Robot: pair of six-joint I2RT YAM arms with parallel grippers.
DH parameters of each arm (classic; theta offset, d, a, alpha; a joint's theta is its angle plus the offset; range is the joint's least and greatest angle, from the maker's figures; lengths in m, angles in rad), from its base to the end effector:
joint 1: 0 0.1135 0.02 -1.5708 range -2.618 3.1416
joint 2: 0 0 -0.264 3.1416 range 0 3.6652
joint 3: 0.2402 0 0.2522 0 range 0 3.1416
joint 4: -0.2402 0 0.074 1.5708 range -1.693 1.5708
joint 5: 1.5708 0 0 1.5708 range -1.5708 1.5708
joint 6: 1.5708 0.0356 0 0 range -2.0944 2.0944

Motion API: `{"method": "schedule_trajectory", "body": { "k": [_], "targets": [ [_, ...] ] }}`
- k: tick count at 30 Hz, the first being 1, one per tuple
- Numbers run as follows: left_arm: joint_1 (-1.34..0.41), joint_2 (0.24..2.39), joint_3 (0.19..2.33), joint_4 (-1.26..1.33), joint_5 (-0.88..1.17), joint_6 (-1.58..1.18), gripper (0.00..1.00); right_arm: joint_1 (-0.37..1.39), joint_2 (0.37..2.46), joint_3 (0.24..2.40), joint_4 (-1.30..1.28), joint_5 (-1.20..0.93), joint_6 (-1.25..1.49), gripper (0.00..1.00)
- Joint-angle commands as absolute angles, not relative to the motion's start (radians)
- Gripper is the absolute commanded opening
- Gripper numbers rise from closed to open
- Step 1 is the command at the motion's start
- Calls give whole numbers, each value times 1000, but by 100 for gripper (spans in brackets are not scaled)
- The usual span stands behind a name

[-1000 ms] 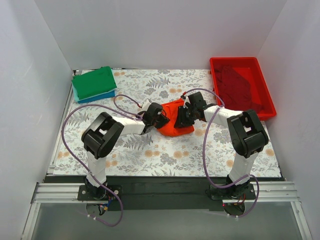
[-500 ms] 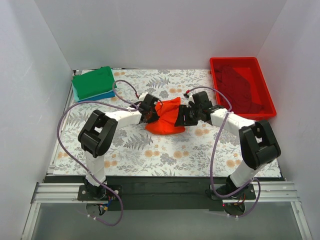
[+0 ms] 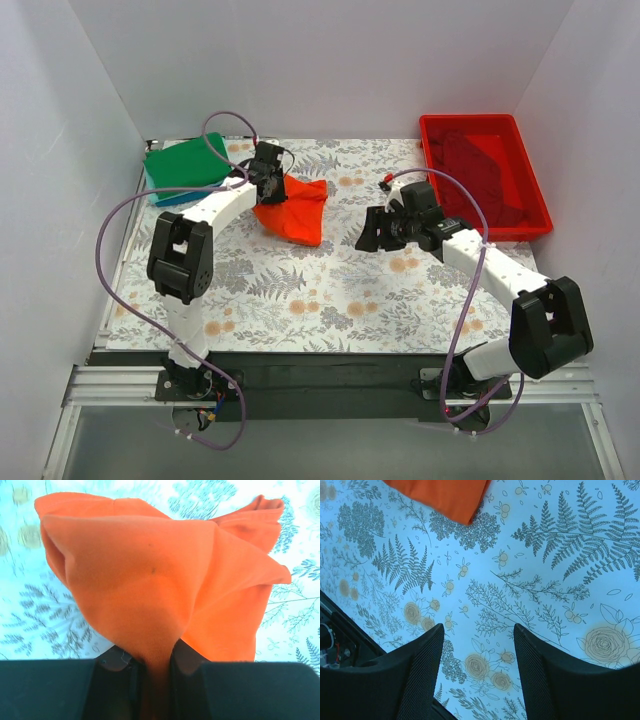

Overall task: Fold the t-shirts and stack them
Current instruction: Neatly place the folded tshirt to the corner

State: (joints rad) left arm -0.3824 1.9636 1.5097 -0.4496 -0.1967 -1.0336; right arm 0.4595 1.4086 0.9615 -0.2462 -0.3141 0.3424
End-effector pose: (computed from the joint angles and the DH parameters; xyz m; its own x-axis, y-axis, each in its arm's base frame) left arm 0.4061 -0.1558 0.2184 -0.5909 -0.6705 -0.4486 -0.4963 0.7405 -0.4531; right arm 0.2704 0.1461 0.2533 -0.7527 -0.0162 -0.6582 -0.4056 0.7988 0.4442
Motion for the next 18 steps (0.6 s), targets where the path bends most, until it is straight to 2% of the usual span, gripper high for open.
{"method": "schedule_trajectory", "body": {
  "k": [1, 18],
  "targets": [
    [-374, 2000, 1612, -506, -209, -899, 0, 456, 1373, 943, -275, -307, 330, 65],
    [-213, 2209, 2088, -633, -141, -799, 0, 454, 1401, 871, -282, -311, 341, 65]
  ]
}}
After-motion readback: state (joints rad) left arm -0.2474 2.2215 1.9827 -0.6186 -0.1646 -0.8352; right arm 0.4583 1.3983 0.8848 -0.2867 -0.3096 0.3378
